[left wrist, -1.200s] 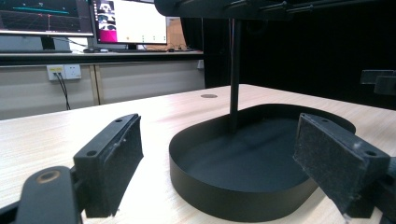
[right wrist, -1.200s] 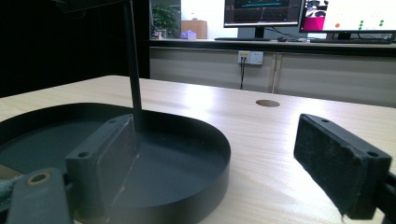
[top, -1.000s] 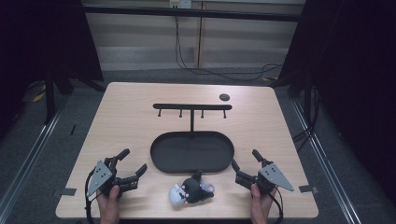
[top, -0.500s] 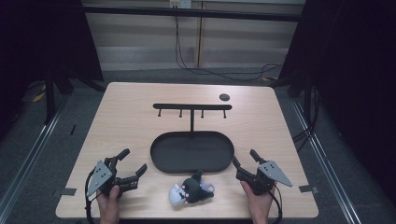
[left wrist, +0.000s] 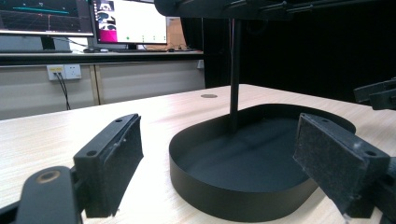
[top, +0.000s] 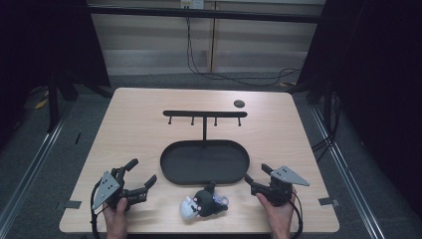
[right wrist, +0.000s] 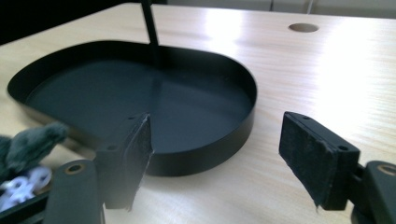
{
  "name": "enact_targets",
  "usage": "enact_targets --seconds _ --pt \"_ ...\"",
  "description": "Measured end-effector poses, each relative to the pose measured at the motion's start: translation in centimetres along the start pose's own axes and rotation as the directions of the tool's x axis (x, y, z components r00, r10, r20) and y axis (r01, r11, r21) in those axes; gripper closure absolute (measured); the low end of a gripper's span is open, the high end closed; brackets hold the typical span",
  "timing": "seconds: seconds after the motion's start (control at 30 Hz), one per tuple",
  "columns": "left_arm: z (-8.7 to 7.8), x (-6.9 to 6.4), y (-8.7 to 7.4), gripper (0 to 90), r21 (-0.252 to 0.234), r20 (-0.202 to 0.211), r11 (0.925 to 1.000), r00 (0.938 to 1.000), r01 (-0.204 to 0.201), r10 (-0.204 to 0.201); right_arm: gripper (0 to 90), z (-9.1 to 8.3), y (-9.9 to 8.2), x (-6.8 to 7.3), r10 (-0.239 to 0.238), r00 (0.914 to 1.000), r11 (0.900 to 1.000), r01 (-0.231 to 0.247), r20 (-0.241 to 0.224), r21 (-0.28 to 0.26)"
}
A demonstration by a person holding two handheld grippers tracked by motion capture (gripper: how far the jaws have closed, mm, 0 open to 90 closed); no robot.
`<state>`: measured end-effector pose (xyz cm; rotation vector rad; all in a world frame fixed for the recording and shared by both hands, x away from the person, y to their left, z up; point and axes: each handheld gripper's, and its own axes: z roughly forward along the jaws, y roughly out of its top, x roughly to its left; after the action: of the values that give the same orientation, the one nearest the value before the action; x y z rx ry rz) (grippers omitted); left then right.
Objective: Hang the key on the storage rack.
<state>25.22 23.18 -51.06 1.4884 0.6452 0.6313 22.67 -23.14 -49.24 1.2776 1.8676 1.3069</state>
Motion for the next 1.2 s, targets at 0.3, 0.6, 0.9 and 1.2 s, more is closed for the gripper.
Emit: enact_targets --seconds 0.3,0.6,0.9,1.2 --pt "0.0 0.0 0.0 15.2 0.000 0.000 1.0000 1.0000 0.000 0.000 38.4 -0.2 2.3 0.4 -0.025 0.9952 0.9923 0.036 -0.095 0.119" --pt "0.0 0.0 0.0 15.2 0.001 0.001 1.0000 1.0000 0.000 0.000 53.4 0.0 4.0 0.6 -0.040 0.9833 0.9826 0.071 -0.177 0.172" --pt "0.0 0.0 0.0 15.2 0.001 0.003 1.0000 1.0000 0.002 -0.002 53.6 1.1 5.6 1.0 -0.046 0.9642 0.9523 0.122 -0.261 0.280" --pt "0.0 0.0 0.0 15.2 0.000 0.000 1.0000 1.0000 0.001 -0.001 54.0 1.8 7.7 2.1 -0.140 0.9391 0.9100 0.247 -0.314 0.333"
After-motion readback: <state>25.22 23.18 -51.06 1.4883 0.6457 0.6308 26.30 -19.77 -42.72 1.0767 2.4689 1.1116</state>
